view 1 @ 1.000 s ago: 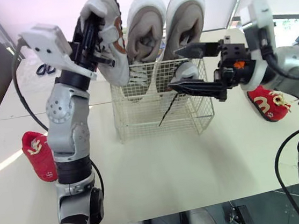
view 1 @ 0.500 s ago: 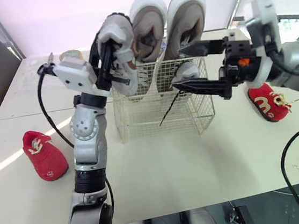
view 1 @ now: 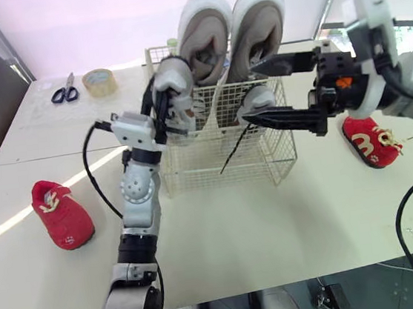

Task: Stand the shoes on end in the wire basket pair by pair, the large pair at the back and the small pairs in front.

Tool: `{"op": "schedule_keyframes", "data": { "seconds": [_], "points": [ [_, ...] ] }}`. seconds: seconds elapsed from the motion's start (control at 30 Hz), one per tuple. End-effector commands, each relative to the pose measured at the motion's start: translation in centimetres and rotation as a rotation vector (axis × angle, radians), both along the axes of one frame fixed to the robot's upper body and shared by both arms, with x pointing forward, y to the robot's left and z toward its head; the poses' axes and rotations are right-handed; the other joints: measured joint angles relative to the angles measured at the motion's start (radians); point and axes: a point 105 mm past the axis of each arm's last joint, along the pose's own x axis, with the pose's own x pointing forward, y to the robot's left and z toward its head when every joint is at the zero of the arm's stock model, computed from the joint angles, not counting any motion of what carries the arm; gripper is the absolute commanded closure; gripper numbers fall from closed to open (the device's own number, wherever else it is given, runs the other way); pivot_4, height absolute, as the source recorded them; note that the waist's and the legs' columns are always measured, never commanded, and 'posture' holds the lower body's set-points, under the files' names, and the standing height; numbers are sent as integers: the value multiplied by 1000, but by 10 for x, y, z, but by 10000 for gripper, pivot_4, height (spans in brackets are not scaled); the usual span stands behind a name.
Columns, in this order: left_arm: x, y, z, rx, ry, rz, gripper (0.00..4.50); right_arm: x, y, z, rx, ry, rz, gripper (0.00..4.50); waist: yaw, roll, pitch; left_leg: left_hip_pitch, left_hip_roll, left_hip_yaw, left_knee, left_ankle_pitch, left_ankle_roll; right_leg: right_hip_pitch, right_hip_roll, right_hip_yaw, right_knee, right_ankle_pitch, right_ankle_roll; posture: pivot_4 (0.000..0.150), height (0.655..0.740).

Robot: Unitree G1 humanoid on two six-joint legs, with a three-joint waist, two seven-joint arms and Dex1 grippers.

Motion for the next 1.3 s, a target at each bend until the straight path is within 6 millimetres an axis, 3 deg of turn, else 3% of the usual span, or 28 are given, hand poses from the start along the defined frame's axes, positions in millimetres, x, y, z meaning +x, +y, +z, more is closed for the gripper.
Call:
{"op": "schedule_keyframes", "data": {
  "seconds": [0.03, 0.13, 0.3, 0.4, 0.47, 0.83, 0.87, 1.0, 1.17, 1.3],
  "points": [
    [-1, -8, -11, 4, 23, -20, 44555, -8, -1, 10, 1, -58, 5, 0, 1, 0, 0, 0, 0, 0, 0, 0, 0, 0, 0, 0, 0, 0, 0, 1500, 7400],
    [1, -7, -27, 6, 82, -13, 44555, -7, -1, 9, 1, -55, 4, 0, 1, 2, -3, 0, 0, 0, 1, 0, 1, 1, 0, 0, -1, 1, -1, 1500, 7400],
    [2, -2, -35, 12, 126, -17, 23710, -7, -3, 7, -3, -46, 3, 0, 4, 9, -12, 1, 0, 0, 2, 0, 1, 2, 0, 0, -1, 1, -2, 1500, 7400],
    [0, 3, -31, 12, 143, -35, 7846, -7, -6, 4, -10, -39, 2, 0, 9, 10, -12, 2, 0, 0, 3, 1, 2, 4, 0, 0, -1, 0, -5, 1500, 7400],
    [-3, 8, -25, 13, 148, -41, 197, -6, -7, 3, -15, -37, 1, 0, 13, 10, -12, 2, 0, 0, 3, 1, 2, 4, 0, 0, -1, 0, -5, 1500, 7400],
    [-31, 30, -27, 94, 302, -104, 197, 4, -20, -3, -5, -40, -26, 0, 21, 10, -12, -1, 1, 0, 4, 1, 2, 1, -1, 0, -2, 0, -6, 1500, 7400],
    [-32, 28, -26, 100, 310, -108, 197, 5, -26, -3, -3, -39, -38, 0, 23, 10, -12, -1, 1, 0, 4, 0, 1, 1, -1, 0, -2, 0, -6, 1500, 7400],
    [-37, 60, 2, 115, 381, -209, 197, 21, -61, 0, 27, -43, -244, 0, 18, 9, -12, -2, 1, 0, 4, -1, 0, 1, -1, 0, -3, 0, -7, 1500, 7400],
    [-42, 59, 21, 208, 524, -444, 197, 31, -113, 0, 45, -44, -497, 0, 19, 10, -12, -2, 1, 0, 3, 0, 1, 0, 0, 0, -3, 0, -7, 1500, 7400],
    [-52, 61, 20, 326, 663, -612, 197, 36, -153, -13, 32, -7, -723, 0, 16, 10, -12, -2, 1, 1, 3, 1, 2, 0, 0, 0, -4, 0, -7, 1500, 7400]
  ]
}}
